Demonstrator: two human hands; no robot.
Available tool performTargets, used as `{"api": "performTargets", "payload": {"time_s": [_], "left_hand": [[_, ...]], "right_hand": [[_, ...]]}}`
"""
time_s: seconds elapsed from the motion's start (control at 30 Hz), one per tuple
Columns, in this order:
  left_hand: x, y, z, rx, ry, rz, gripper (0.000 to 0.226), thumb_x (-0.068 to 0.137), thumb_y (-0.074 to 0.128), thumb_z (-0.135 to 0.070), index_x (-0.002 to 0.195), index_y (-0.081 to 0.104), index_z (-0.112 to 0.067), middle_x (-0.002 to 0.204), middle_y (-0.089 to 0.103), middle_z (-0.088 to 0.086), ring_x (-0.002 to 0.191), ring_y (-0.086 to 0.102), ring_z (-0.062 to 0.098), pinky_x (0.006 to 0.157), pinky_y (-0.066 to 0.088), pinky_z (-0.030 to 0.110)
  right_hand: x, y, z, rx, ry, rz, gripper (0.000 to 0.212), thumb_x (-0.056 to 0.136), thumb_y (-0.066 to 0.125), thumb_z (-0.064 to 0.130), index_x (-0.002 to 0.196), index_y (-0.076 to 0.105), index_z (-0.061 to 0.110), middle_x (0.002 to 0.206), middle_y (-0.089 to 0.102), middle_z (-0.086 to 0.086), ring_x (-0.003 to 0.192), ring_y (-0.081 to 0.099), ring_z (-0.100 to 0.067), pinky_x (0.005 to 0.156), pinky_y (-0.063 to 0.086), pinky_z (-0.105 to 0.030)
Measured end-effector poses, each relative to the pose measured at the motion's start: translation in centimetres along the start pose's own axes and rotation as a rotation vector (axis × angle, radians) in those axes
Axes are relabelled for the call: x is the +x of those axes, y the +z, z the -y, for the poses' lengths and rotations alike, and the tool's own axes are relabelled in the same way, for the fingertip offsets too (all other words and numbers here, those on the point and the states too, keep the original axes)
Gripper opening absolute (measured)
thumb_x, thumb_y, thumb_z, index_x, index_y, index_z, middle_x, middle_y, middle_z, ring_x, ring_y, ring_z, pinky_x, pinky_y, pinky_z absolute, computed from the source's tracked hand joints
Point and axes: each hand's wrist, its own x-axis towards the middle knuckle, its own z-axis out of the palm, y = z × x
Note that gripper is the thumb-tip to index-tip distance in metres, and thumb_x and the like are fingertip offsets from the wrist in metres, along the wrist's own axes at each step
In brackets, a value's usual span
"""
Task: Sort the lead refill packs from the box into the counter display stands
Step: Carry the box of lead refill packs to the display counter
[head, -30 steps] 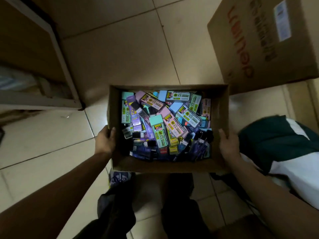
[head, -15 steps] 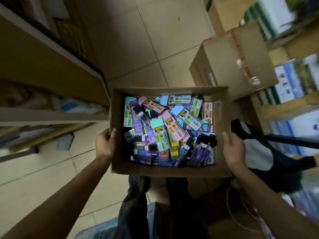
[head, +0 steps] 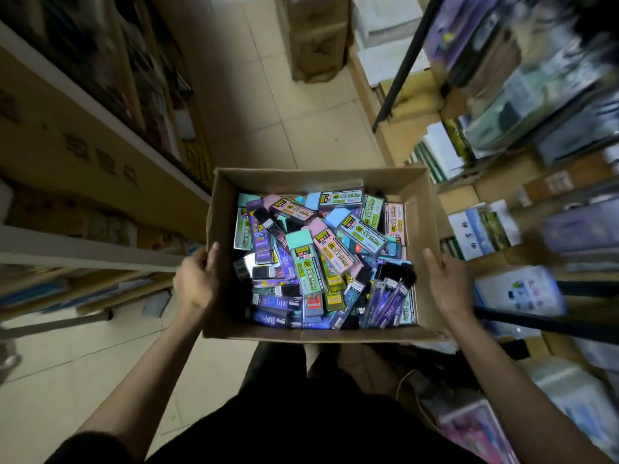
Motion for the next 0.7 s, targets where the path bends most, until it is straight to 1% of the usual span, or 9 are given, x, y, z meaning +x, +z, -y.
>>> {"api": "performTargets", "payload": {"time_s": [0.1, 0.17, 0.23, 0.33, 0.4, 0.5, 0.6, 0.63, 0.7], "left_hand": [[2.7, -1.3, -2.1, 0.015, 0.024, -0.003, 0.041, 0.097, 0.043, -0.043, 0.080, 0.060, -0.009, 0.076, 0.063, 0.021, 0.078, 0.060, 0.040, 0.060, 0.037, 0.037], [4.9, -1.9, -4.0, -0.002, 0.044, 0.005, 0.042, 0.097, 0.041, -0.041, 0.081, 0.060, -0.007, 0.074, 0.062, 0.018, 0.075, 0.059, 0.038, 0.061, 0.041, 0.040], [7.4, -2.3, -6.2, -0.047, 0.035, -0.008, 0.041, 0.098, 0.041, -0.040, 0.086, 0.064, -0.008, 0.080, 0.065, 0.019, 0.076, 0.059, 0.036, 0.066, 0.046, 0.042], [11.4, -3.0, -9.4, -0.052, 0.006, -0.049, 0.039, 0.098, 0.042, -0.039, 0.093, 0.065, -0.008, 0.089, 0.067, 0.023, 0.084, 0.061, 0.040, 0.072, 0.048, 0.044], [14.0, -3.6, -11.4, -0.067, -0.029, -0.056, 0.042, 0.098, 0.041, -0.039, 0.087, 0.063, -0.005, 0.084, 0.065, 0.022, 0.080, 0.060, 0.038, 0.069, 0.046, 0.042], [17.9, -4.5, -14.6, -0.089, -0.073, -0.081, 0.041, 0.098, 0.043, -0.035, 0.074, 0.056, -0.005, 0.072, 0.057, 0.020, 0.068, 0.052, 0.031, 0.059, 0.033, 0.036], [22.1, -5.0, -17.6, -0.135, -0.101, -0.098, 0.041, 0.098, 0.044, -0.034, 0.079, 0.059, -0.001, 0.072, 0.056, 0.021, 0.068, 0.050, 0.029, 0.060, 0.032, 0.035], [23.6, -5.1, -18.7, -0.156, -0.103, -0.100, 0.042, 0.098, 0.044, -0.034, 0.080, 0.059, 0.001, 0.072, 0.056, 0.023, 0.068, 0.050, 0.028, 0.060, 0.032, 0.035], [26.9, -5.1, -20.7, -0.159, -0.090, -0.120, 0.043, 0.098, 0.045, -0.033, 0.081, 0.060, 0.003, 0.076, 0.058, 0.028, 0.070, 0.053, 0.032, 0.062, 0.037, 0.038]], "right_hand": [[3.2, -0.5, 3.0, -0.015, 0.005, -0.001, 0.047, 0.095, 0.052, 0.026, 0.051, 0.034, 0.024, 0.051, 0.041, 0.004, 0.050, 0.040, -0.015, 0.048, 0.024, -0.029], [5.3, -0.5, 5.5, -0.020, 0.004, -0.013, 0.048, 0.096, 0.051, 0.028, 0.051, 0.033, 0.021, 0.050, 0.038, 0.004, 0.048, 0.036, -0.011, 0.047, 0.021, -0.029], [7.8, -0.2, 8.1, -0.020, -0.005, -0.012, 0.049, 0.096, 0.050, 0.029, 0.051, 0.033, 0.020, 0.050, 0.037, 0.004, 0.048, 0.035, -0.009, 0.046, 0.020, -0.029], [11.7, 0.0, 12.0, -0.004, -0.013, -0.034, 0.050, 0.095, 0.053, 0.028, 0.050, 0.032, 0.023, 0.048, 0.035, 0.006, 0.047, 0.033, -0.007, 0.047, 0.022, -0.029], [14.4, 0.0, 14.8, 0.025, -0.015, -0.027, 0.050, 0.094, 0.054, 0.027, 0.050, 0.033, 0.024, 0.046, 0.034, 0.007, 0.045, 0.033, -0.006, 0.047, 0.022, -0.029], [19.0, -0.1, 18.8, 0.021, -0.049, 0.023, 0.046, 0.096, 0.050, 0.030, 0.053, 0.039, 0.018, 0.050, 0.040, 0.002, 0.048, 0.037, -0.011, 0.048, 0.024, -0.028], [23.8, 0.0, 23.1, 0.005, -0.096, 0.026, 0.047, 0.096, 0.050, 0.029, 0.052, 0.035, 0.022, 0.049, 0.037, 0.005, 0.047, 0.034, -0.010, 0.047, 0.020, -0.029], [25.5, 0.2, 24.4, 0.006, -0.117, 0.025, 0.047, 0.096, 0.050, 0.028, 0.051, 0.036, 0.022, 0.050, 0.038, 0.005, 0.048, 0.037, -0.011, 0.047, 0.021, -0.030], [29.4, 1.0, 26.8, 0.033, -0.138, 0.042, 0.040, 0.095, 0.051, 0.027, 0.060, 0.053, 0.009, 0.059, 0.054, -0.006, 0.059, 0.051, -0.022, 0.053, 0.035, -0.033]]}}
